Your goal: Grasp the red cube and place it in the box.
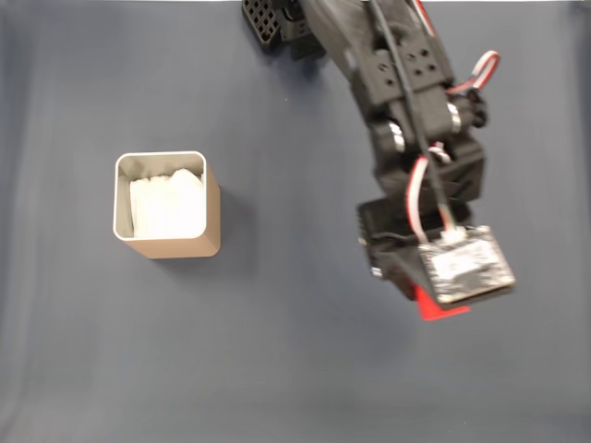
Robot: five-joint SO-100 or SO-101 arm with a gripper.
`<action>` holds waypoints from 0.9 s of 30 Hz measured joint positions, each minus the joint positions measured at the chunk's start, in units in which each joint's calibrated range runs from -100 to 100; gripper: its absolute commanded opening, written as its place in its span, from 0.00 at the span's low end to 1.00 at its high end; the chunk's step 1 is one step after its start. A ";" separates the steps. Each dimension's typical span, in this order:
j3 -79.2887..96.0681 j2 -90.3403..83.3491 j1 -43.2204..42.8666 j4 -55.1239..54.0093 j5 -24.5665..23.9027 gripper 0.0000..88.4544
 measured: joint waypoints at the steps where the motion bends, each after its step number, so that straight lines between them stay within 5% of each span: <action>1: 0.55 -0.98 0.75 0.24 0.00 0.13; 27: 12.39 -20.06 22.32 4.96 1.51 0.13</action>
